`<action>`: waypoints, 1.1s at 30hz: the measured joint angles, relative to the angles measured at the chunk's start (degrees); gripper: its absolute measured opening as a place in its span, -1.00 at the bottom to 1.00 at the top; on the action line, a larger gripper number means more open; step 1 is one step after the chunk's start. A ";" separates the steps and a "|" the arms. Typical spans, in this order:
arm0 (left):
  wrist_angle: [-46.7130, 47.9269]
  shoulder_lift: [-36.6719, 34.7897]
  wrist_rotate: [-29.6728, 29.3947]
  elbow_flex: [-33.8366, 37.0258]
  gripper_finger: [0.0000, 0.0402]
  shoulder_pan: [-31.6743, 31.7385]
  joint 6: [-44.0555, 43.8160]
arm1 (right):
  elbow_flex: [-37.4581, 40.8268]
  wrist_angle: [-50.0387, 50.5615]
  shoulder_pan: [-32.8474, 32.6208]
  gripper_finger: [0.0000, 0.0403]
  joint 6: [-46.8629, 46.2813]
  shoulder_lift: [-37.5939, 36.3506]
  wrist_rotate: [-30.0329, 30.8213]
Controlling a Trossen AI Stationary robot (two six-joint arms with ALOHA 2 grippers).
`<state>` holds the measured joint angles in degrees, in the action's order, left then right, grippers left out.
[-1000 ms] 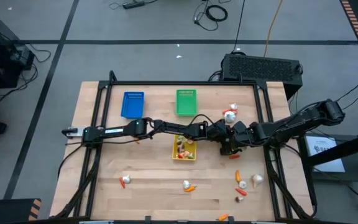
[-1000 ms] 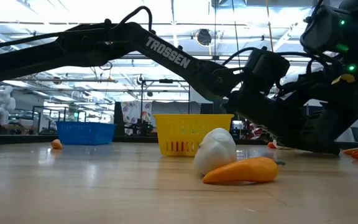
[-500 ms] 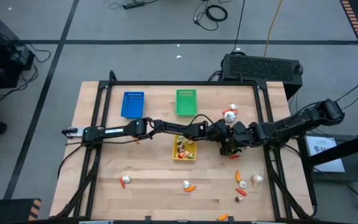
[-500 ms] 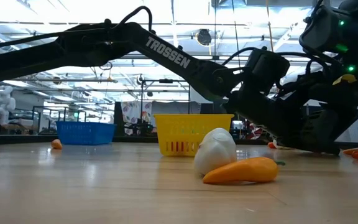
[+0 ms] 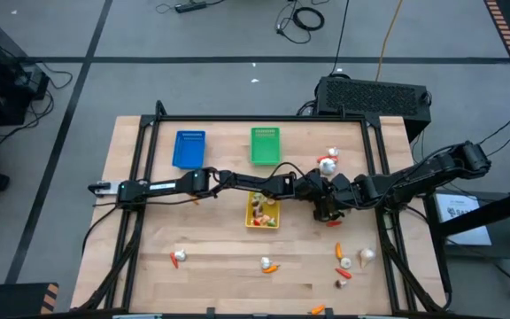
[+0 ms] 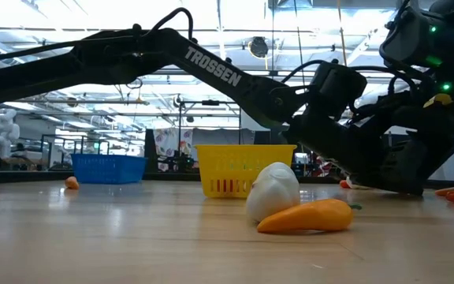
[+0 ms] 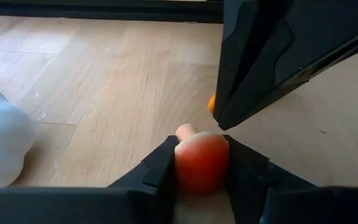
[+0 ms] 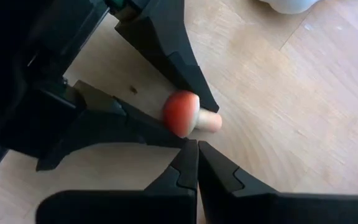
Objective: Sort produce into baskets
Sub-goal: Put the red mushroom into the yellow bin
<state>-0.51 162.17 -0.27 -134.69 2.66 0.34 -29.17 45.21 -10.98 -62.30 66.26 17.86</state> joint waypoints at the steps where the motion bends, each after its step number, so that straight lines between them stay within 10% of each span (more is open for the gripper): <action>1: 0.00 0.00 0.02 0.00 -0.46 0.00 -0.01 | 0.00 0.01 0.00 -1.00 0.00 0.00 -0.04; 21: 16.89 -8.73 0.87 -0.06 -0.52 -0.81 2.20 | -4.07 7.30 -5.01 -1.00 -2.40 -9.91 -2.75; 33: 56.26 -23.39 -8.74 -0.31 -0.52 -2.55 9.55 | -4.09 7.30 -11.11 -1.00 -6.05 -10.47 -1.24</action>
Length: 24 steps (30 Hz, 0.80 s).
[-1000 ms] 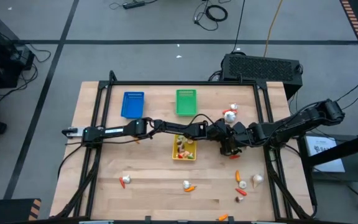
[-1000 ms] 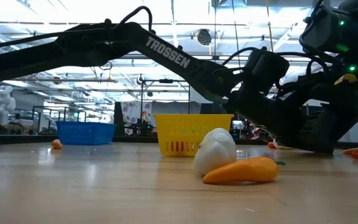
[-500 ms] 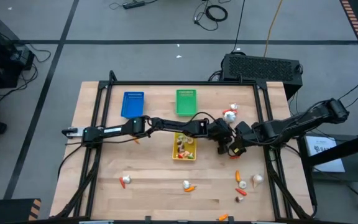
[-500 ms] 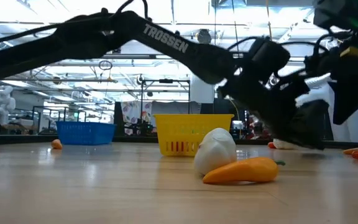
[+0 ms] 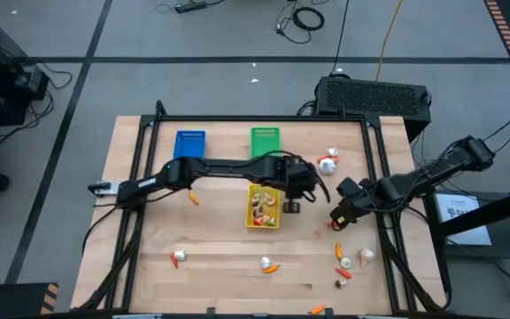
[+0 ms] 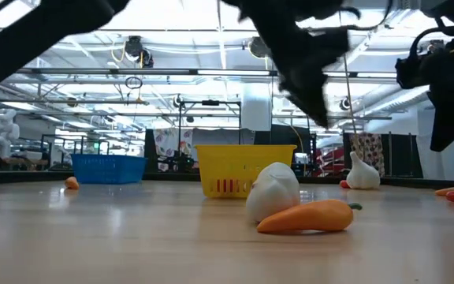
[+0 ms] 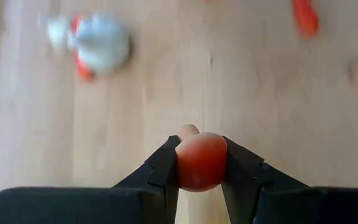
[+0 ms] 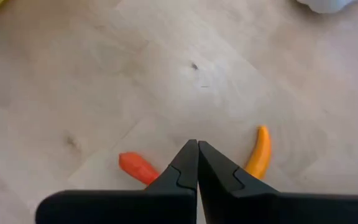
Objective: Sort produce into baskets
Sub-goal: Put the red mushroom into the yellow bin
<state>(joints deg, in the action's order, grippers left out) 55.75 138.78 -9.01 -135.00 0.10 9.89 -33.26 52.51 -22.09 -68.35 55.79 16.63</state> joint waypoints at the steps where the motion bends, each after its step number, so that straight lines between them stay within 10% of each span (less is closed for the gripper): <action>1: 4.27 -1.03 -0.89 0.00 -0.52 -0.28 -0.29 | 0.00 -0.21 -0.32 -1.00 0.00 0.00 0.03; 10: 28.23 -9.40 -4.44 0.03 -0.52 -4.16 -6.49 | 0.00 -2.27 -1.73 -1.00 0.41 -0.02 2.42; 24: 28.47 -16.70 -8.60 0.43 -0.52 -9.51 -9.25 | 0.00 -2.55 -3.57 -1.00 4.85 -0.02 7.93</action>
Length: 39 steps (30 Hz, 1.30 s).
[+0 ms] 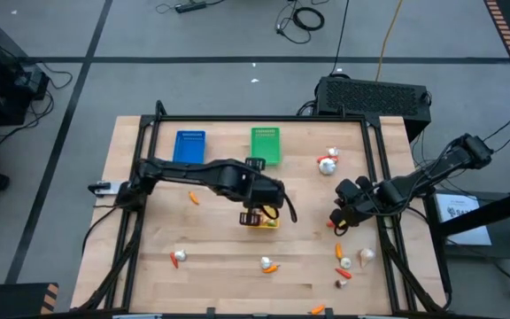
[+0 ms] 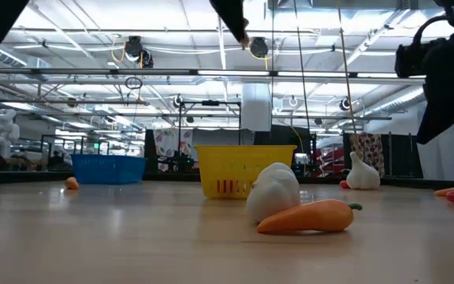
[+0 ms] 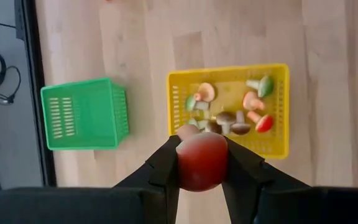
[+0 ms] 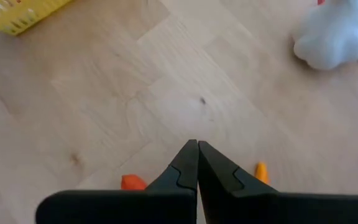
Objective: Sort produce into baskets
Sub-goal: Put the red mushroom into the yellow bin
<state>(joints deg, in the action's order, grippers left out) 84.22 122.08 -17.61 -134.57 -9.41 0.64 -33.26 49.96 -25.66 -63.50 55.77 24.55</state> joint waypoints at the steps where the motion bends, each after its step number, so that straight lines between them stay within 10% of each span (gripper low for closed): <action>1: -1.46 -0.11 0.15 0.72 -0.52 0.00 -0.16 | 0.00 0.00 -0.22 -1.00 0.54 0.00 0.28; 21: -47.35 -15.11 14.82 49.89 -0.52 5.04 -4.88 | -0.25 -0.14 0.06 -1.00 8.73 -0.20 4.16; 39: -60.43 -15.21 16.18 57.81 -0.52 5.74 2.25 | -25.38 4.31 41.70 -1.00 39.76 1.09 7.12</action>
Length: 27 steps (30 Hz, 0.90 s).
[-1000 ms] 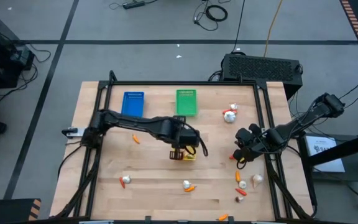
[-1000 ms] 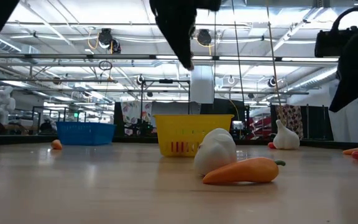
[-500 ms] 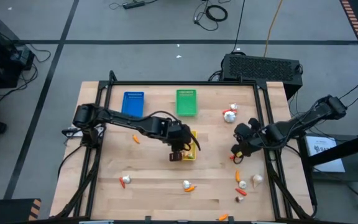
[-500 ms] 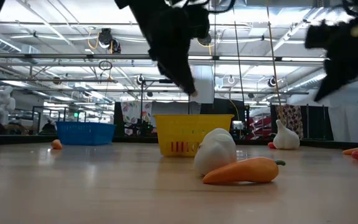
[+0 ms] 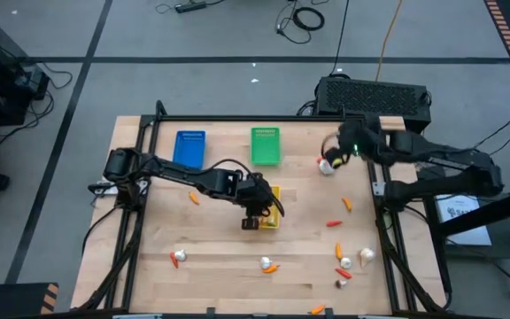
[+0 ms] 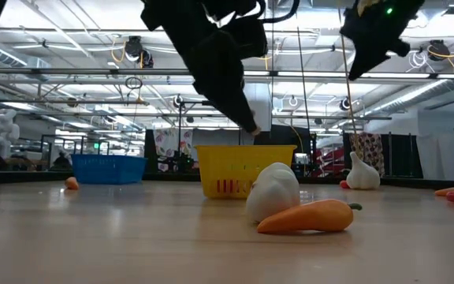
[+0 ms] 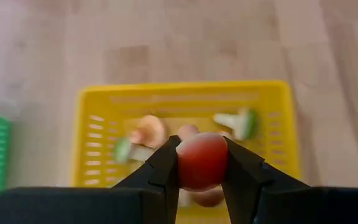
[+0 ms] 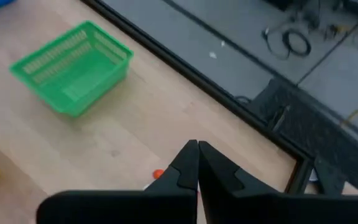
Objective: Sort produce into baskets
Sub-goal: Put the red mushroom into the yellow bin
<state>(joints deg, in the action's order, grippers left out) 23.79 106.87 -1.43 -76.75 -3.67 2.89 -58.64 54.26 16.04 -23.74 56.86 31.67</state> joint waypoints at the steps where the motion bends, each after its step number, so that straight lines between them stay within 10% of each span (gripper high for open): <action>1: -0.28 -0.04 -0.32 0.12 -0.50 0.31 -0.04 | -0.08 -0.80 2.64 -1.00 1.10 0.46 -2.21; 15: 0.16 -0.02 -0.38 0.33 0.03 1.43 1.09 | -0.08 -3.56 17.92 -0.99 -0.64 13.44 -9.73; 27: 2.03 -10.75 -4.80 7.07 -0.04 3.85 2.85 | -0.08 -2.08 21.08 -0.47 -9.71 21.86 -12.31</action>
<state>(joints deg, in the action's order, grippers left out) 25.81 96.12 -6.23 -69.69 0.18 5.74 -58.72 52.18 37.12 -33.45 78.72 19.36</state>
